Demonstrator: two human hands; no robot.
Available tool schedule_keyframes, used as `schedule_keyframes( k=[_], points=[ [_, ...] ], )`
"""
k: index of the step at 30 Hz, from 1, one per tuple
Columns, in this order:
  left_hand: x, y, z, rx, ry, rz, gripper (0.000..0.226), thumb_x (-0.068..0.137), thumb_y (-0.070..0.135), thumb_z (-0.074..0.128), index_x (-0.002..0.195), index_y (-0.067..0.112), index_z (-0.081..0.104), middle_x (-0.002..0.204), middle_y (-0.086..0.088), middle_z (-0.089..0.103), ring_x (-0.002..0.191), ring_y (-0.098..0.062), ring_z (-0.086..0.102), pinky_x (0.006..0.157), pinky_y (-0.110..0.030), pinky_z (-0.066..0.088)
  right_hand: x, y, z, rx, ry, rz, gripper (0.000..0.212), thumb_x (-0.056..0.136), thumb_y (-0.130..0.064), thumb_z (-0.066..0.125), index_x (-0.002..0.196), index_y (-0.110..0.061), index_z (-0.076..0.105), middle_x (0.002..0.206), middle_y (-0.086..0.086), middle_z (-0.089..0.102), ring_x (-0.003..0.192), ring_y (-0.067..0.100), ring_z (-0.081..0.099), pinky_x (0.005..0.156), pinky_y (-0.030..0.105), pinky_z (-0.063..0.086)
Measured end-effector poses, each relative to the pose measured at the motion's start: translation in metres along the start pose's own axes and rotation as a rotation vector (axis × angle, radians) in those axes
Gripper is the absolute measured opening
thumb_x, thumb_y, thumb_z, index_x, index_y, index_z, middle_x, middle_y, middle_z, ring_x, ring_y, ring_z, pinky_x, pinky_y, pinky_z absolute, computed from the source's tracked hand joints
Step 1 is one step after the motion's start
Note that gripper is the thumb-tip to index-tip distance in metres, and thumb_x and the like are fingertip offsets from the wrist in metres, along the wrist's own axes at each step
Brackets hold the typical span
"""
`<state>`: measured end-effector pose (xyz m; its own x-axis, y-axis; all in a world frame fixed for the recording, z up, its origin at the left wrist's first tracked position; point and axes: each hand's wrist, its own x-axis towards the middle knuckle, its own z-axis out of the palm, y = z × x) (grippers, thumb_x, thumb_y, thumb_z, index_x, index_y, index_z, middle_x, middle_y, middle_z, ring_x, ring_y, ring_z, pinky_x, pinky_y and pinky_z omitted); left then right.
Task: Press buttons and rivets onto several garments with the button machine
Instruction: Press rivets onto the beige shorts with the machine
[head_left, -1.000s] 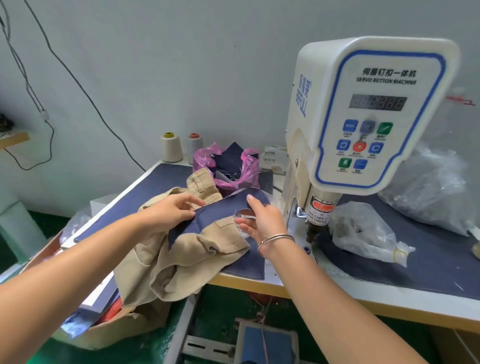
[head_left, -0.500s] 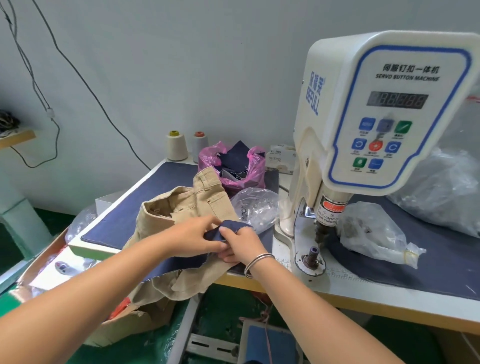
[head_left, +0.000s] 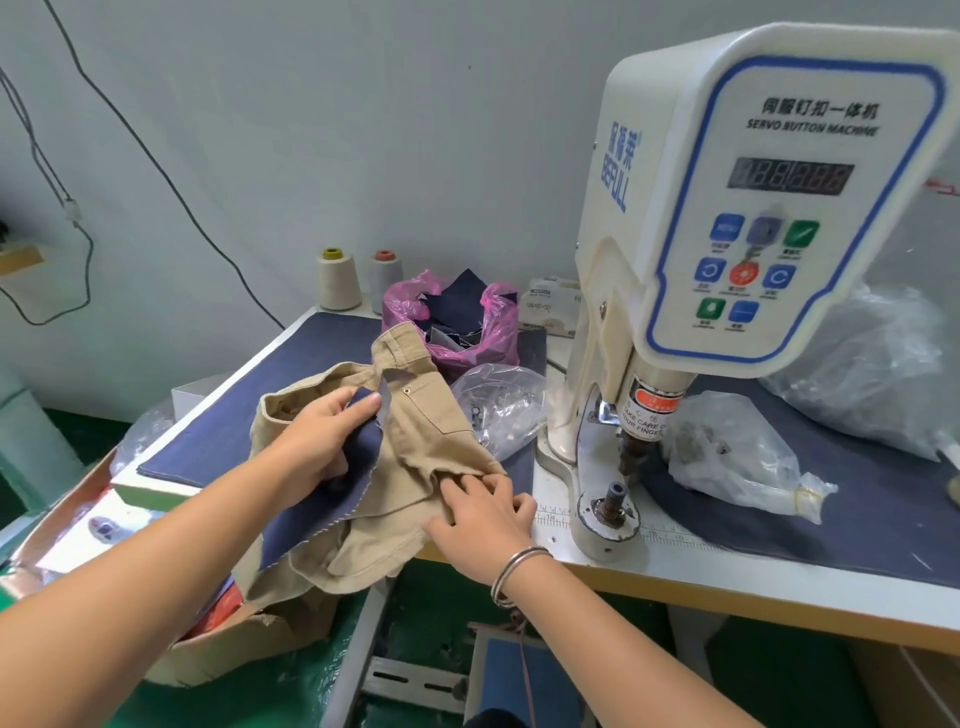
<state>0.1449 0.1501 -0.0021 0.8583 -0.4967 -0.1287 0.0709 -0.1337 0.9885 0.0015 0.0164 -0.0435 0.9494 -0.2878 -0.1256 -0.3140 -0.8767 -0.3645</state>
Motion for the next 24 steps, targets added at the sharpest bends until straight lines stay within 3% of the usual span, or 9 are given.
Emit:
schedule_keyframes(
  k=[2,5,8,11,12,16,20,22,24],
  points=[
    [-0.001,0.007,-0.004,-0.193,0.024,0.024,0.015,0.098,0.024,0.053,0.087,0.016,0.060,0.066,-0.004,0.058,0.047,-0.017,0.050,0.042,-0.022,0.037,0.003,-0.004,0.003,-0.054,0.054,-0.031,0.053,0.089,-0.059,0.029,0.122,-0.027,0.055,0.133,0.002,0.042,0.125,0.028,0.025,0.094,0.045,0.020],
    [-0.003,0.019,-0.012,-0.435,0.068,0.031,0.013,0.099,0.019,0.051,0.086,0.019,0.055,0.073,0.002,0.060,0.064,-0.010,0.058,0.058,-0.022,0.052,0.012,-0.016,0.002,-0.056,0.179,-0.017,0.060,0.085,-0.070,0.030,0.116,-0.030,0.063,0.119,0.001,0.053,0.114,0.027,0.037,0.088,0.042,0.026],
    [-0.009,0.024,-0.018,-0.487,0.084,0.054,0.016,0.099,0.014,0.048,0.085,0.019,0.054,0.073,0.001,0.058,0.060,-0.009,0.058,0.053,-0.017,0.051,0.029,-0.016,-0.008,0.180,0.197,0.119,0.038,0.091,-0.054,0.044,0.093,-0.028,0.071,0.100,0.001,0.065,0.101,0.025,0.051,0.085,0.037,0.033],
    [-0.017,0.024,-0.019,-0.393,-0.006,0.093,0.019,0.097,0.006,0.046,0.091,0.013,0.062,0.072,-0.002,0.067,0.057,-0.009,0.064,0.054,-0.018,0.053,0.038,-0.008,-0.017,0.669,0.282,0.198,0.032,0.091,-0.033,0.054,0.064,-0.018,0.059,0.067,-0.002,0.055,0.075,0.021,0.051,0.070,0.025,0.042],
    [-0.020,0.025,-0.018,-0.324,-0.061,0.102,0.019,0.097,0.005,0.047,0.096,0.013,0.064,0.074,-0.004,0.068,0.060,-0.011,0.065,0.056,-0.018,0.054,0.038,-0.006,-0.020,0.850,0.317,0.189,0.030,0.092,-0.028,0.055,0.066,-0.015,0.061,0.063,-0.002,0.052,0.070,0.019,0.049,0.064,0.021,0.043],
    [-0.022,0.026,0.002,-0.059,-0.206,0.096,0.030,0.092,0.002,0.055,0.114,0.021,0.061,0.098,0.002,0.073,0.086,-0.009,0.068,0.073,-0.018,0.055,0.036,-0.008,-0.030,1.459,0.228,0.064,0.023,0.097,-0.011,0.049,0.094,-0.021,0.070,0.084,0.001,0.071,0.078,0.014,0.067,0.075,0.029,0.057],
    [-0.015,0.027,0.033,0.063,-0.152,0.186,0.028,0.093,0.001,0.057,0.118,0.012,0.060,0.106,0.000,0.067,0.097,-0.010,0.062,0.086,-0.021,0.048,0.032,-0.012,-0.041,1.614,0.152,-0.046,0.030,0.098,-0.004,0.041,0.116,-0.014,0.064,0.089,0.002,0.073,0.081,0.013,0.070,0.070,0.022,0.056],
    [-0.009,0.026,0.042,0.120,-0.069,0.244,0.017,0.094,0.007,0.057,0.110,0.005,0.064,0.099,-0.003,0.067,0.094,-0.011,0.059,0.086,-0.023,0.045,0.027,-0.010,-0.044,1.636,0.089,-0.113,0.037,0.096,0.000,0.039,0.115,-0.022,0.062,0.089,0.000,0.074,0.082,0.010,0.069,0.076,0.022,0.054],
    [-0.007,0.025,0.046,0.141,-0.073,0.277,0.011,0.094,0.011,0.059,0.101,0.013,0.067,0.088,0.009,0.071,0.085,-0.002,0.061,0.079,-0.015,0.046,0.024,-0.009,-0.045,1.626,0.050,-0.157,0.032,0.095,-0.006,0.043,0.108,-0.026,0.065,0.088,-0.002,0.073,0.083,0.010,0.067,0.081,0.023,0.052]
  ],
)
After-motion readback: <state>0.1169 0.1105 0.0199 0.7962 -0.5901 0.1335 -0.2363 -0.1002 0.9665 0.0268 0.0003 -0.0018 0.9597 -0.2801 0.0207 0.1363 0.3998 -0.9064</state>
